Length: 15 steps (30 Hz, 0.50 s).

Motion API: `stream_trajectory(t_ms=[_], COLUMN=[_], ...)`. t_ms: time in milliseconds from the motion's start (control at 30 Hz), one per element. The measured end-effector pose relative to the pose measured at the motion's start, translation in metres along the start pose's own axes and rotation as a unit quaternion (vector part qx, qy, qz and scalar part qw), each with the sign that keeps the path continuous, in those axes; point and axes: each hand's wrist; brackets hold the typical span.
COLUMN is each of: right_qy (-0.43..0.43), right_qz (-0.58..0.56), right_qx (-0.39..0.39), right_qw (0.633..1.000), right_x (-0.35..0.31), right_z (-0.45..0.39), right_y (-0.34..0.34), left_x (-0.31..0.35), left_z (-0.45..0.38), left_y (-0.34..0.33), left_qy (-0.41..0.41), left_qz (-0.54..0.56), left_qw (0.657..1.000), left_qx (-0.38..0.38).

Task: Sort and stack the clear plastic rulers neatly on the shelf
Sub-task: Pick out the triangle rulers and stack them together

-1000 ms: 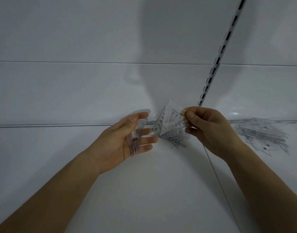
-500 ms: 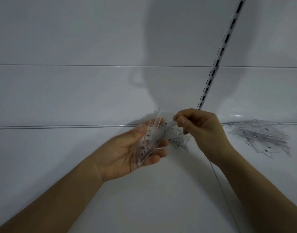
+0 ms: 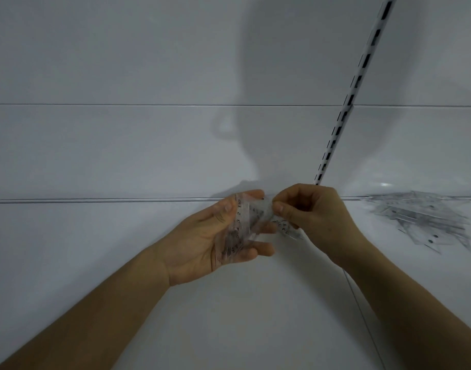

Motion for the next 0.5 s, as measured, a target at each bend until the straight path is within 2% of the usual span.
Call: stream_trajectory(t_ms=[67,167,267,333,433,500], right_qy=[0.025,0.056,0.093,0.115,0.086,0.042], right_qz=[0.020,0.052,0.136,0.237,0.310,0.359], right_qx=[0.012,-0.022,-0.030,0.017,0.063,0.019], right_qw=[0.999,0.997,0.986,0.965,0.945,0.932], right_x=[0.001,0.002,0.004,0.005,0.010,0.018], right_z=[0.001,0.004,0.004,0.000,-0.006,-0.007], right_y=[0.000,-0.006,-0.006,0.002,0.022,0.030], left_x=[-0.001,-0.004,-0.006,-0.004,0.000,0.000], left_z=[0.001,0.000,-0.001,-0.002,-0.005,-0.006], left_y=[0.000,0.004,0.006,0.006,0.008,0.010], left_qy=[0.004,-0.004,-0.014,-0.029,-0.053,-0.062], left_qz=[-0.026,-0.040,-0.040,-0.024,0.028,0.058], left_qw=[0.999,0.998,0.999,0.999,0.998,0.996], left_qx=[-0.023,-0.055,-0.031,-0.011,0.012,0.029])
Point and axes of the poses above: each hand's wrist, its own z-axis away from the middle knuckle, its own y-axis out of the back of the hand, x = y × z, and after that the axes turned 12 degrees about y, right-handed
